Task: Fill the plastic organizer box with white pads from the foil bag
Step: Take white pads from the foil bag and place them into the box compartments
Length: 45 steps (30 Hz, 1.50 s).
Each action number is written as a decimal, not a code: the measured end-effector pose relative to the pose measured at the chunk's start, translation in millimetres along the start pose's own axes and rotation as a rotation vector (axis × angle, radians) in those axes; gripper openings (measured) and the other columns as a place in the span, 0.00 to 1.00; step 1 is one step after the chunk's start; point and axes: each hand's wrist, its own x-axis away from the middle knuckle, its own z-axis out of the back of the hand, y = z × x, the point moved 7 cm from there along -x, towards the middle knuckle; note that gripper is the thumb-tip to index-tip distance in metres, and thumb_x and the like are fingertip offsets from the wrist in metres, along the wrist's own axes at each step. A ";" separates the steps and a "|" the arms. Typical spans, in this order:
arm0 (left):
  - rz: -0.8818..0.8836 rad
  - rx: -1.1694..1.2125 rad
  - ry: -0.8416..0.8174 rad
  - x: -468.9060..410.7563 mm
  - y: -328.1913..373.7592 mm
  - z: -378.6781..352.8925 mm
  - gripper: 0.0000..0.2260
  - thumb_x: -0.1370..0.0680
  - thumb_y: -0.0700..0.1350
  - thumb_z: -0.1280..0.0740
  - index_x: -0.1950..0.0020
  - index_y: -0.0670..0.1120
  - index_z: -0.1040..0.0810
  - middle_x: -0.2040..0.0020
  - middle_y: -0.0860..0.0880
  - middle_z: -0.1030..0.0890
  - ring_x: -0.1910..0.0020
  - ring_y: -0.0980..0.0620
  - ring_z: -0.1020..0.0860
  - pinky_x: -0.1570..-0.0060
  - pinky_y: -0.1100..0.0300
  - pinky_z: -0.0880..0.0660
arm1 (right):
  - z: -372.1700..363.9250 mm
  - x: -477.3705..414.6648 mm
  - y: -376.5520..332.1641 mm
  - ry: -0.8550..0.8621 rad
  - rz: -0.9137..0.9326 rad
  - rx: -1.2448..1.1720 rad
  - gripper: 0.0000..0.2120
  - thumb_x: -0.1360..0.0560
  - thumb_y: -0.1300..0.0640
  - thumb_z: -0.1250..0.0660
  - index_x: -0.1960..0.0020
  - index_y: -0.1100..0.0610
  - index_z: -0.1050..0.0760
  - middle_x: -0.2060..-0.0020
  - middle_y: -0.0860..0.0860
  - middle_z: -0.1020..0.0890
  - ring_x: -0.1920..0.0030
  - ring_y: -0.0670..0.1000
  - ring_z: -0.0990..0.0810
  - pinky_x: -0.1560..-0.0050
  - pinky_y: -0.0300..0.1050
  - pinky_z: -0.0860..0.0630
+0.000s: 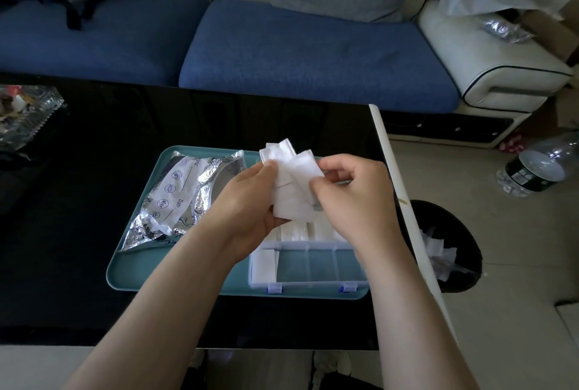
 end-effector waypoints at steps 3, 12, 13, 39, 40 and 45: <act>0.005 -0.001 -0.031 -1.0 -0.7 -0.9 0.14 0.11 0.47 0.42 0.31 0.42 0.23 0.42 0.41 0.13 0.44 0.44 0.13 0.45 0.45 0.15 | 1.0 0.3 2.1 0.007 -0.021 -0.020 0.11 0.23 0.62 0.28 0.46 0.48 0.13 0.57 0.42 0.14 0.55 0.34 0.18 0.66 0.27 0.26; -0.081 -0.270 -0.035 -6.8 -2.4 5.6 0.11 0.14 0.38 0.37 0.33 0.43 0.22 0.41 0.40 0.14 0.44 0.43 0.14 0.46 0.46 0.15 | 3.4 1.2 -1.0 0.035 0.001 -0.007 0.11 0.25 0.60 0.27 0.48 0.47 0.13 0.55 0.41 0.14 0.52 0.35 0.19 0.61 0.29 0.23; -0.089 -0.297 -0.032 -7.0 -2.0 6.3 0.11 0.14 0.39 0.37 0.33 0.44 0.21 0.41 0.40 0.14 0.44 0.43 0.14 0.46 0.45 0.15 | 4.1 1.5 -2.6 0.044 0.020 -0.002 0.10 0.25 0.60 0.27 0.48 0.48 0.13 0.55 0.41 0.14 0.51 0.36 0.19 0.60 0.28 0.23; -0.325 -0.633 -0.141 5.0 9.7 -13.8 0.20 0.19 0.31 0.36 0.33 0.51 0.21 0.47 0.48 0.13 0.47 0.47 0.14 0.43 0.43 0.16 | -4.5 -1.9 9.5 0.039 -0.128 -0.184 0.09 0.22 0.57 0.26 0.44 0.46 0.15 0.58 0.45 0.13 0.56 0.45 0.13 0.53 0.49 0.14; -0.314 -0.631 -0.149 4.6 8.6 -13.7 0.22 0.20 0.30 0.37 0.32 0.51 0.21 0.46 0.46 0.13 0.46 0.46 0.14 0.43 0.42 0.17 | -4.6 -2.0 8.2 0.037 -0.115 -0.163 0.11 0.22 0.57 0.26 0.42 0.46 0.16 0.58 0.45 0.14 0.56 0.45 0.14 0.51 0.51 0.14; -0.350 -0.642 -0.153 4.8 8.9 -15.4 0.21 0.19 0.32 0.35 0.31 0.53 0.21 0.45 0.49 0.13 0.46 0.50 0.14 0.43 0.46 0.16 | -4.3 -0.2 -1.7 0.048 0.001 -0.084 0.12 0.24 0.56 0.23 0.42 0.46 0.15 0.54 0.42 0.15 0.51 0.43 0.16 0.51 0.44 0.15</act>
